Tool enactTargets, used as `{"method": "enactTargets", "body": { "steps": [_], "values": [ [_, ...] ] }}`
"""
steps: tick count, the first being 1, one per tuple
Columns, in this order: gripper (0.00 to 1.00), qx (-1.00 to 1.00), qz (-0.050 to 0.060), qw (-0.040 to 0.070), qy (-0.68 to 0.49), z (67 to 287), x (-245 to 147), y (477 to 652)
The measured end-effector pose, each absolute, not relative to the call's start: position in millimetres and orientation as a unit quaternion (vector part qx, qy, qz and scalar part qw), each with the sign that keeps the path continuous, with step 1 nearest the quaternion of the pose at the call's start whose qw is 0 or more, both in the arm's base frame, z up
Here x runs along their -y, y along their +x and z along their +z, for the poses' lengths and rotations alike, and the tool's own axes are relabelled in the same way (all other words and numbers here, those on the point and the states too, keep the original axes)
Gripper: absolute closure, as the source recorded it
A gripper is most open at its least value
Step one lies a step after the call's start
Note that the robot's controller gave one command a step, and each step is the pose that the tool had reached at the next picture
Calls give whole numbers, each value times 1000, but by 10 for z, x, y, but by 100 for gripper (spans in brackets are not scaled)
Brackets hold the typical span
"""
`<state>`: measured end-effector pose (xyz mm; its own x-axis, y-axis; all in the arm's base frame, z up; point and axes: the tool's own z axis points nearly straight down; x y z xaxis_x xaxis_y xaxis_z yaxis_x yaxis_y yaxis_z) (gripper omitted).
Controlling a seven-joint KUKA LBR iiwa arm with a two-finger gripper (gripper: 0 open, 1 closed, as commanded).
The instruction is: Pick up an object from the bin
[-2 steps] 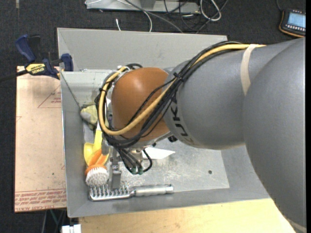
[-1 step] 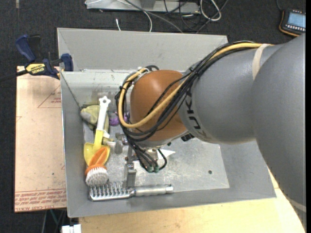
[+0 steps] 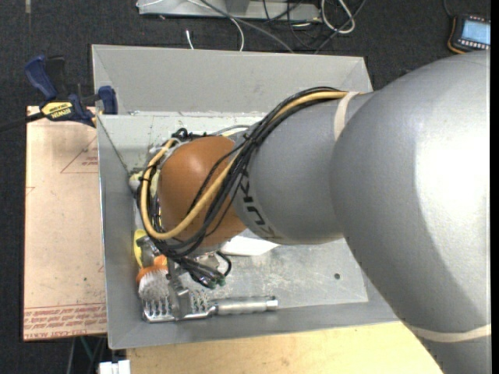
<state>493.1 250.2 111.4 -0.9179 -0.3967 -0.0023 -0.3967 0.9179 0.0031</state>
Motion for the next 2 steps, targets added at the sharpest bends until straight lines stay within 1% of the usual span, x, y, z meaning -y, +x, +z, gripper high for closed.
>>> {"method": "enactTargets", "body": {
  "steps": [1, 2],
  "values": [
    [0, -971, 0, 4, -239, 1324, -2488, 5072],
    [0, -971, 0, 3, -238, 1319, -2487, 5068]
  ]
}}
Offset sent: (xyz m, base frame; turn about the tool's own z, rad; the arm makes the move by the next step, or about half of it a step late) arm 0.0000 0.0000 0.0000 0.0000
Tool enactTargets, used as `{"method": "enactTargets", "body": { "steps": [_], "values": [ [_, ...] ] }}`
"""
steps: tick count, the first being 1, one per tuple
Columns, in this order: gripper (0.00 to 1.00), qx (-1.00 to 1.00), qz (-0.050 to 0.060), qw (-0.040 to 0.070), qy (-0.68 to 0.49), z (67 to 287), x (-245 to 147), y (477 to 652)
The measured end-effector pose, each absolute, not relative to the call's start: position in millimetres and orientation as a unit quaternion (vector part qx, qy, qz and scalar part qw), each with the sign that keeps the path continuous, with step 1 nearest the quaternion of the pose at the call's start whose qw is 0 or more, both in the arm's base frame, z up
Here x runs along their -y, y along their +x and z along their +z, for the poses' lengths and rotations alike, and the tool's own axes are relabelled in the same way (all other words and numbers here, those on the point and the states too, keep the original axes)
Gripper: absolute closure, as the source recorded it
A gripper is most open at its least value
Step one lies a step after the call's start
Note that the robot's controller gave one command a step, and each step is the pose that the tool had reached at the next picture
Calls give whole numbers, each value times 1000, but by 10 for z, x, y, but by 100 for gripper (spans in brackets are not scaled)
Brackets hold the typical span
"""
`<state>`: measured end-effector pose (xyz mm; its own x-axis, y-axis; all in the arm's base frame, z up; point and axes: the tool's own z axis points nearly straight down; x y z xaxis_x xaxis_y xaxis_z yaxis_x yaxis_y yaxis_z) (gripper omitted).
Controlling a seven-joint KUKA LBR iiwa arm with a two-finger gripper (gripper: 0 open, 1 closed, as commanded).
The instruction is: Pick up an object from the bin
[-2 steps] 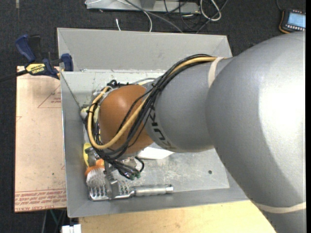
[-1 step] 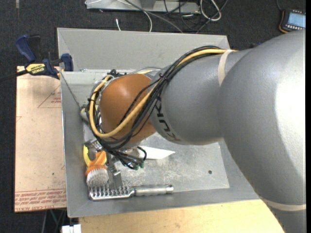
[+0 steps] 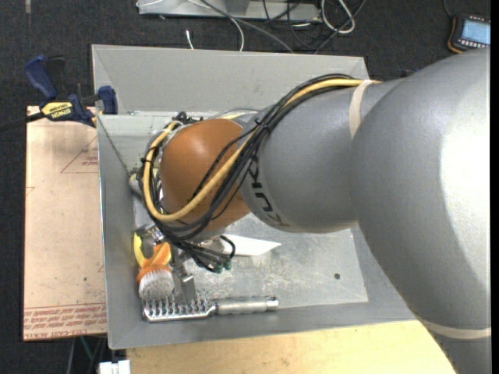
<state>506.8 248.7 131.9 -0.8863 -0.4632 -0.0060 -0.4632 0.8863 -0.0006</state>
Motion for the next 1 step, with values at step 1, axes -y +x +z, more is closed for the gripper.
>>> {"method": "enactTargets", "body": {
  "steps": [1],
  "values": [
    [0, -977, 1, 3, -213, 1002, -2446, 5062]
  ]
}}
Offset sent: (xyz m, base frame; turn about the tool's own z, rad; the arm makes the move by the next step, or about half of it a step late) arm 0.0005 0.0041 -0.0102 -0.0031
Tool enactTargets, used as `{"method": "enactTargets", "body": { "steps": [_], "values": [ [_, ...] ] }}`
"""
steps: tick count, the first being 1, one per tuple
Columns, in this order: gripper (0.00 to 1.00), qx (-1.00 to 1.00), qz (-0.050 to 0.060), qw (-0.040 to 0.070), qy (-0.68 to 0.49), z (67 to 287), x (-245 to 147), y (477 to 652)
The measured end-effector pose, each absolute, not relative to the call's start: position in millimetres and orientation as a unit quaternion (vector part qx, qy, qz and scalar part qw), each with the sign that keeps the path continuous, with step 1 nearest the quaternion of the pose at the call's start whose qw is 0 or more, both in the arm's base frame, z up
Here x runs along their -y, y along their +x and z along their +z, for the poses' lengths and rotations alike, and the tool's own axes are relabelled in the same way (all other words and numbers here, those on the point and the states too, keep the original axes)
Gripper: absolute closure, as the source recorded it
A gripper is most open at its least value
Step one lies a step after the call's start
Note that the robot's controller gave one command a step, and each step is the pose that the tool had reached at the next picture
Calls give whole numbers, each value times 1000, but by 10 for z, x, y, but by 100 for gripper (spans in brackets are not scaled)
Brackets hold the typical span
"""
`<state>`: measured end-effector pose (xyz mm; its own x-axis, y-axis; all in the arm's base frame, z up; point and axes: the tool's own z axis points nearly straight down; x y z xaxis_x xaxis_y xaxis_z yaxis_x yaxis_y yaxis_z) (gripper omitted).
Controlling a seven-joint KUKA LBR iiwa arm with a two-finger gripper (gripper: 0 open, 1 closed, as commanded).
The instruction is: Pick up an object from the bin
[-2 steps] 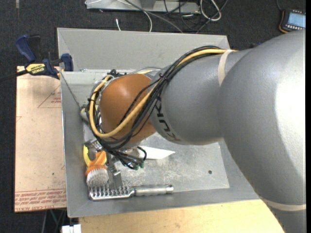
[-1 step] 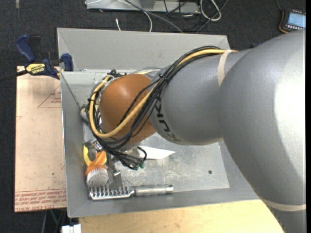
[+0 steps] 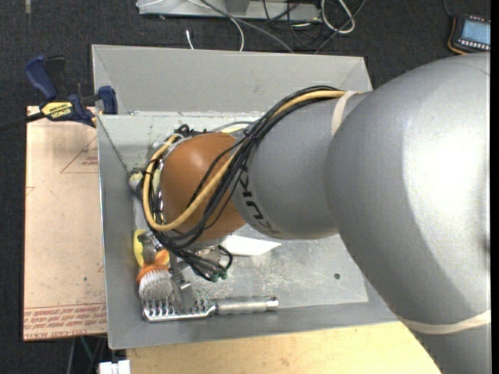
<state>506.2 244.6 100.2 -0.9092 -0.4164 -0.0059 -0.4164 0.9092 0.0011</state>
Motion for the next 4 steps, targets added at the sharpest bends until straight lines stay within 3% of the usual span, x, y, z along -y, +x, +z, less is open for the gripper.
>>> {"method": "enactTargets", "body": {
  "steps": [1, 2, 3, 4],
  "values": [
    [100, -971, 2, 7, -238, 1218, -2532, 5085],
    [100, -971, 2, 7, -238, 1218, -2531, 5085],
    [100, -968, 4, 14, -249, 1087, -2507, 5041],
    [100, -937, 1, 14, -349, 1268, -1965, 5302]
  ]
}}
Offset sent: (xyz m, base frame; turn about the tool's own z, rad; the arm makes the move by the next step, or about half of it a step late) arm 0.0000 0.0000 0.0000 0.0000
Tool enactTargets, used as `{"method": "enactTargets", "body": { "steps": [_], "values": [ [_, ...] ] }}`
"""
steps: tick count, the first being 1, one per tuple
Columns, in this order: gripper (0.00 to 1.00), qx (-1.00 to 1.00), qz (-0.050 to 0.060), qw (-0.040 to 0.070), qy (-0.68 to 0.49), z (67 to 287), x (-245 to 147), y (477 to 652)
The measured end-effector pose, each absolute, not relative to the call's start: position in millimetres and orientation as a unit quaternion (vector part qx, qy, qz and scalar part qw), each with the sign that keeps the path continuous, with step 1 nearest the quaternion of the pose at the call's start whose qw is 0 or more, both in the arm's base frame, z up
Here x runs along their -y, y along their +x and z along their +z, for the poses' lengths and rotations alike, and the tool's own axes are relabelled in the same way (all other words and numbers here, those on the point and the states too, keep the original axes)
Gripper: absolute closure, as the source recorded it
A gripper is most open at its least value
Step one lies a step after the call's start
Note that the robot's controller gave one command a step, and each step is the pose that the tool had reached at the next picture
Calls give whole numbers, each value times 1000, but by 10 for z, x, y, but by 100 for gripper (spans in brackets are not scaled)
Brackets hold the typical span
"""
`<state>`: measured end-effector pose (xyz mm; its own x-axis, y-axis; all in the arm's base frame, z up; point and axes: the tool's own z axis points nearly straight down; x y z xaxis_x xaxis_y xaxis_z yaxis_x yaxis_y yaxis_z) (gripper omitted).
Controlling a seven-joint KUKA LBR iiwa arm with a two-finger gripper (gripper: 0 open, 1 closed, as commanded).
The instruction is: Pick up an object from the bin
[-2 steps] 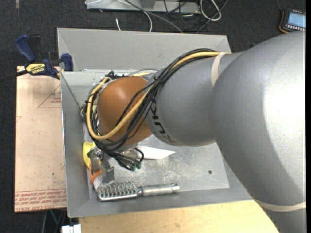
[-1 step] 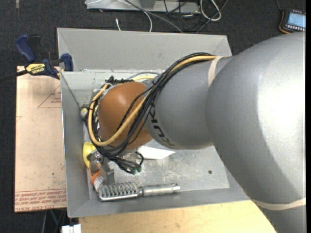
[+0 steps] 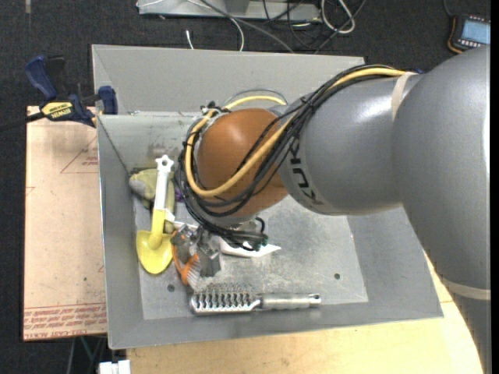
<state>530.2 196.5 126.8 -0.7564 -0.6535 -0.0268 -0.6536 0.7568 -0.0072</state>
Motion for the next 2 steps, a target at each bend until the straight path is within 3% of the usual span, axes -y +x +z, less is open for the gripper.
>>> {"method": "enactTargets", "body": {
  "steps": [1, 2],
  "values": [
    [100, -956, 6, 13, -293, 1124, -2460, 5147],
    [100, -942, 4, 13, -335, 2272, -2200, 5256]
  ]
}}
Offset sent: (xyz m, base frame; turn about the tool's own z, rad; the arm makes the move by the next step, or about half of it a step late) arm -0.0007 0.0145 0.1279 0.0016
